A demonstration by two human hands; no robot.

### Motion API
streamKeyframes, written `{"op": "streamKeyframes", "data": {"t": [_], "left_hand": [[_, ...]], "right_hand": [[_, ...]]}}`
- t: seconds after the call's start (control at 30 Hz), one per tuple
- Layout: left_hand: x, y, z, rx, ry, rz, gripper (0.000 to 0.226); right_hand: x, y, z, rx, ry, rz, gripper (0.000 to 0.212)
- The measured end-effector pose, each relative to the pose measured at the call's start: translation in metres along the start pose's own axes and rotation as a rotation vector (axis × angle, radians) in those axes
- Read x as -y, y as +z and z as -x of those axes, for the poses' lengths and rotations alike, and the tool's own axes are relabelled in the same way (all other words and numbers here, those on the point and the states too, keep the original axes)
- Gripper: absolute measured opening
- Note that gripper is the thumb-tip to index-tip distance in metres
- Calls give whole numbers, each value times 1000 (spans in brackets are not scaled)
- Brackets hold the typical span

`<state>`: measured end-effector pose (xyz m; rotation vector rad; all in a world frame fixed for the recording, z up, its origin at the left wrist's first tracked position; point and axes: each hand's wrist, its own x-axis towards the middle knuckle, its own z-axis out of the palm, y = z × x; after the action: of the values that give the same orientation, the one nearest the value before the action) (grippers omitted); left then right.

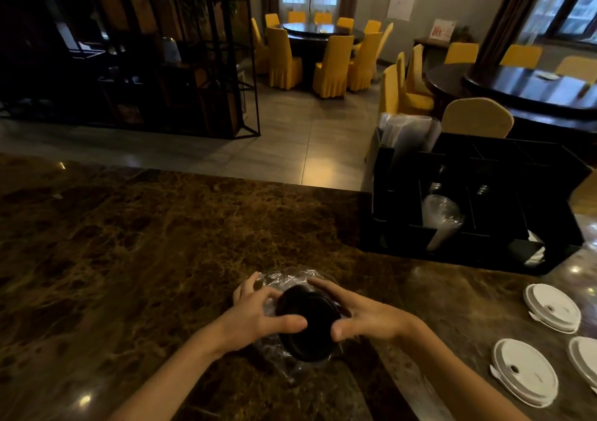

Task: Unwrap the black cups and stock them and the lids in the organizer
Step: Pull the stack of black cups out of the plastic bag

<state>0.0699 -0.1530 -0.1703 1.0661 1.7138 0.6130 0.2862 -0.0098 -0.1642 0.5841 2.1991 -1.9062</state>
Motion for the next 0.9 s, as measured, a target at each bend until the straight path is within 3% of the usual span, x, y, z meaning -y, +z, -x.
{"op": "streamKeyframes", "data": {"t": [0.07, 0.17, 0.33, 0.63, 0.9], "left_hand": [[-3, 2, 0, -2, 13, -93, 109], [-6, 2, -1, -14, -6, -136, 114], [-3, -1, -2, -9, -18, -118, 114], [-3, -9, 2, 122, -65, -60, 136], [-13, -19, 8, 33, -3, 10, 104]], "right_hand": [[4, 0, -3, -52, 60, 9, 125], [7, 0, -10, -103, 86, 73, 107], [12, -8, -11, -82, 120, 174, 97], [10, -1, -15, -204, 37, 165, 90], [25, 6, -10, -348, -116, 59, 75]]}}
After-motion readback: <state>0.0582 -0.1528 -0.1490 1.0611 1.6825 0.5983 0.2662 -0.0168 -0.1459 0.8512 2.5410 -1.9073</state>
